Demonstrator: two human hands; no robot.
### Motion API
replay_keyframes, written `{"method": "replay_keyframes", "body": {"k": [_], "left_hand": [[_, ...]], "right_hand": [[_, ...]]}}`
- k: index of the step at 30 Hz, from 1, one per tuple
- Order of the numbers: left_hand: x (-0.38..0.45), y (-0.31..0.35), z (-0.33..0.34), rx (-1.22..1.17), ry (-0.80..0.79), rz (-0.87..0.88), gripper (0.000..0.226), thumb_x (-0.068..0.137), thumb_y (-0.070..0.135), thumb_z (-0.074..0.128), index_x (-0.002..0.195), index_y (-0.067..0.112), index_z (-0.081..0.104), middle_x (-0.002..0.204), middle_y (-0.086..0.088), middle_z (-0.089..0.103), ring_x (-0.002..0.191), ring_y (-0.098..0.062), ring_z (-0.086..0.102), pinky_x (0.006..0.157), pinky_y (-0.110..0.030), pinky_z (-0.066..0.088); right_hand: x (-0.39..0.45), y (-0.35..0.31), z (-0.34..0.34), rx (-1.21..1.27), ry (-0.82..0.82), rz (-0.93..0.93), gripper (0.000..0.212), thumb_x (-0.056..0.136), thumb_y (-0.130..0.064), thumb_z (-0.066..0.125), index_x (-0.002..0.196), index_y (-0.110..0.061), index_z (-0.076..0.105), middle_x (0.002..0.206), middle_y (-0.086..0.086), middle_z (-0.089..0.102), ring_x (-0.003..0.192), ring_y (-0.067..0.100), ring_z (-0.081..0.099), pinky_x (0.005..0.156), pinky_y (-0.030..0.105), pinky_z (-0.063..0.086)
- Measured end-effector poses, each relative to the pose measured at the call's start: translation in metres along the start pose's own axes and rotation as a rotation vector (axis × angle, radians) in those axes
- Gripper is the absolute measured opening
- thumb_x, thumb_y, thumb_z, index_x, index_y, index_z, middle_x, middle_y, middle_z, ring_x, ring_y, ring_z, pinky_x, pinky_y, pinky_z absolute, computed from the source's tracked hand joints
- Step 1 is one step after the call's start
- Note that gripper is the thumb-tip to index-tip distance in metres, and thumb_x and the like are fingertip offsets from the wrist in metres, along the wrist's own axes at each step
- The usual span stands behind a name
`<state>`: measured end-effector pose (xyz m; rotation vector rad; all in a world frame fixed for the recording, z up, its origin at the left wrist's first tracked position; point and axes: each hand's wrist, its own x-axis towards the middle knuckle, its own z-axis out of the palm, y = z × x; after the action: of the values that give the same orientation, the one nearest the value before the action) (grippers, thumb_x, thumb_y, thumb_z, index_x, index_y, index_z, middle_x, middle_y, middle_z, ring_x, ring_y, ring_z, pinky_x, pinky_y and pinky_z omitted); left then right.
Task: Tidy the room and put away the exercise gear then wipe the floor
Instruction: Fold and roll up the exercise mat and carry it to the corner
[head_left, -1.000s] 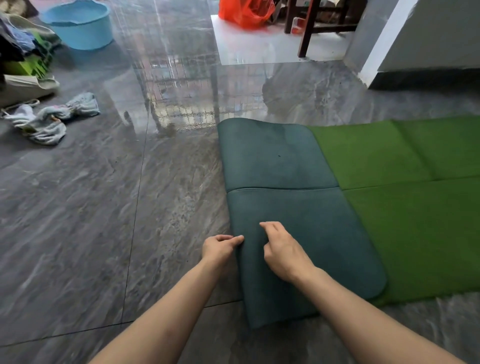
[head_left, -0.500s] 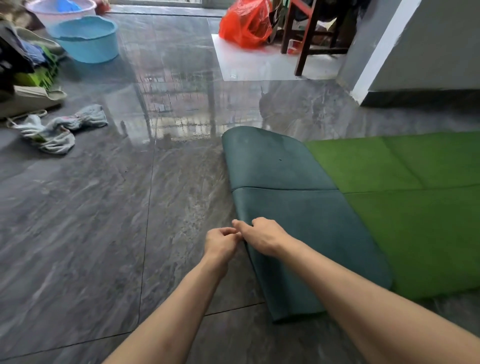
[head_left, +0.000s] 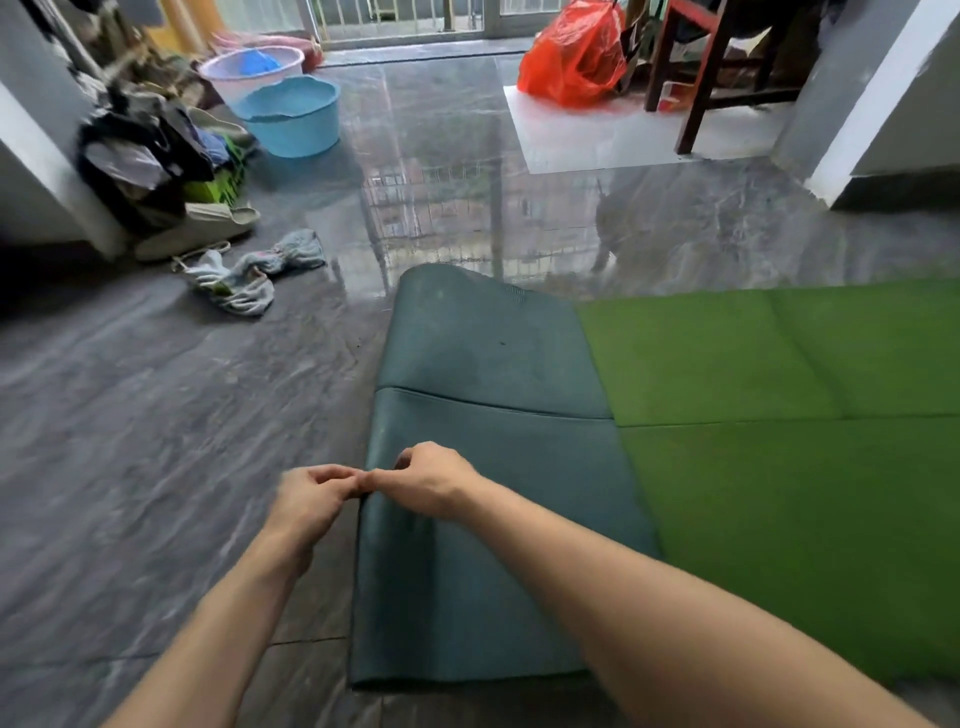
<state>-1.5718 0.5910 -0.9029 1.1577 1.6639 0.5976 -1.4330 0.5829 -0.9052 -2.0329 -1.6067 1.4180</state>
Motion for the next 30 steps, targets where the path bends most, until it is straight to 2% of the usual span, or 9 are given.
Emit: {"method": "replay_keyframes", "body": {"k": [3,6,10,15,19,22,25,28,30], "left_hand": [[-0.005,-0.005,-0.058,0.063,0.090,-0.016,0.015,0.081,0.004,0.070,0.096,0.000,0.071,0.038,0.014,0.054,0.029,0.003,0.039,0.035,-0.009,0.029],[-0.015,0.002,-0.072,0.084,0.062,0.003,0.012,0.080,0.004,0.072,0.090,-0.001,0.073,0.036,0.014,0.051,0.031,0.005,0.041,0.035,-0.006,0.028],[-0.025,0.031,-0.026,0.081,0.023,0.148,0.007,0.073,0.002,0.077,0.075,-0.002,0.073,0.055,0.000,0.066,0.046,0.001,0.053,0.052,-0.010,0.042],[-0.054,0.071,0.052,0.078,-0.085,0.381,0.012,0.075,0.030,0.078,0.073,0.018,0.075,0.066,0.005,0.072,0.063,-0.012,0.066,0.061,-0.033,0.051],[-0.080,0.106,0.098,0.036,-0.082,0.570,0.017,0.085,0.039,0.066,0.082,0.025,0.075,0.073,0.011,0.072,0.071,0.002,0.065,0.059,-0.012,0.047],[-0.077,0.116,0.124,-0.020,-0.025,0.577,0.016,0.086,0.036,0.063,0.081,0.024,0.072,0.074,0.011,0.070,0.071,0.001,0.062,0.062,-0.015,0.046],[-0.064,0.103,0.150,0.014,-0.134,0.483,0.007,0.086,0.028,0.064,0.088,0.021,0.067,0.080,0.007,0.068,0.074,-0.005,0.061,0.068,-0.022,0.047],[-0.050,0.066,0.179,0.199,-0.238,0.333,0.021,0.085,0.028,0.067,0.102,0.018,0.059,0.090,0.003,0.064,0.080,-0.009,0.060,0.068,-0.020,0.047],[-0.041,0.037,0.196,0.300,-0.281,0.245,0.030,0.083,0.032,0.069,0.106,0.016,0.058,0.097,-0.002,0.064,0.090,-0.016,0.062,0.080,-0.030,0.051]], "right_hand": [[-0.001,-0.038,0.020,0.009,-0.135,-0.136,0.061,0.080,-0.068,0.055,0.109,-0.015,0.068,0.106,0.005,0.069,0.098,0.025,0.063,0.084,0.031,0.051],[-0.003,-0.058,0.014,-0.043,-0.045,-0.151,0.056,0.083,-0.061,0.058,0.103,-0.010,0.067,0.102,0.009,0.068,0.092,0.028,0.062,0.072,0.030,0.047],[-0.014,-0.057,-0.026,-0.128,0.199,-0.008,0.055,0.072,-0.061,0.066,0.102,-0.014,0.063,0.109,0.006,0.066,0.094,0.028,0.064,0.070,0.030,0.045],[-0.044,-0.032,-0.118,-0.116,0.096,0.154,0.014,0.074,-0.025,0.070,0.076,-0.010,0.069,0.084,0.007,0.073,0.081,0.021,0.074,0.074,0.035,0.059],[-0.080,0.024,-0.186,0.059,0.100,0.270,0.013,0.081,-0.029,0.067,0.083,-0.018,0.060,0.075,-0.002,0.061,0.068,0.015,0.061,0.087,0.035,0.052],[-0.110,0.088,-0.231,0.202,0.194,0.433,0.018,0.076,-0.030,0.070,0.074,-0.021,0.055,0.065,-0.005,0.054,0.061,0.012,0.055,0.084,0.032,0.051],[-0.141,0.156,-0.264,0.285,0.366,0.594,0.018,0.074,-0.031,0.071,0.079,-0.020,0.058,0.079,-0.002,0.059,0.077,0.018,0.057,0.082,0.033,0.044],[-0.150,0.222,-0.272,-0.034,0.679,0.713,0.031,0.076,-0.030,0.077,0.089,-0.006,0.061,0.090,0.013,0.062,0.088,0.030,0.059,0.071,0.033,0.042],[-0.143,0.253,-0.253,-0.219,0.824,0.735,0.051,0.073,-0.029,0.080,0.110,-0.004,0.057,0.113,0.022,0.059,0.107,0.038,0.057,0.078,0.036,0.047]]}}
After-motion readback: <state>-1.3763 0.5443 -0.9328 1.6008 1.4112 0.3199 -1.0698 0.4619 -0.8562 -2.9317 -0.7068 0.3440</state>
